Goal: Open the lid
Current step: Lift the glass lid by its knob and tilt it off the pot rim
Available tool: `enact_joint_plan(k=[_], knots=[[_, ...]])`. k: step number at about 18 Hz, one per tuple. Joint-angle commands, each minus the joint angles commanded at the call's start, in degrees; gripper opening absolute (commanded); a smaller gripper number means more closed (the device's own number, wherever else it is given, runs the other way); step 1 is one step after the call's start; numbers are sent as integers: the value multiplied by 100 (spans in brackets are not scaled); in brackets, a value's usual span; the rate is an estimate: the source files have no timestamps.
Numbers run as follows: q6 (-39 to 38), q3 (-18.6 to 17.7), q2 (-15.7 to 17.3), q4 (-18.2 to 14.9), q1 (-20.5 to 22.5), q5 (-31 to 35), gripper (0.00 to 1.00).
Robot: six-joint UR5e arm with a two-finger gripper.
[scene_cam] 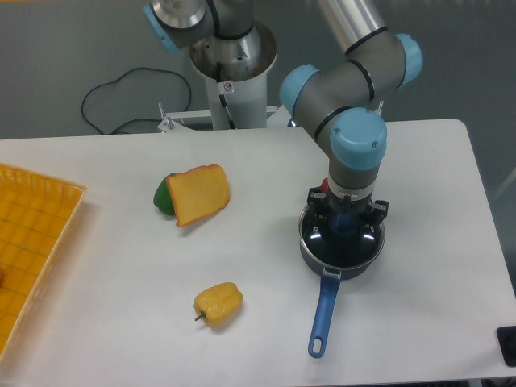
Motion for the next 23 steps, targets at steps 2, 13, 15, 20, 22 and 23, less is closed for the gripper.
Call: enact_joint_plan(k=[2, 13, 15, 20, 22, 23], knots=[[0, 17, 9, -9, 9, -9, 42], [201, 553, 202, -799, -202, -176, 40], [631, 580, 289, -896, -272, -150, 40], [1098, 598, 562, -1072, -430, -132, 39], [1308, 615, 606, -1160, -544, -132, 39], [1353, 659, 624, -1169, -580, -141, 39]])
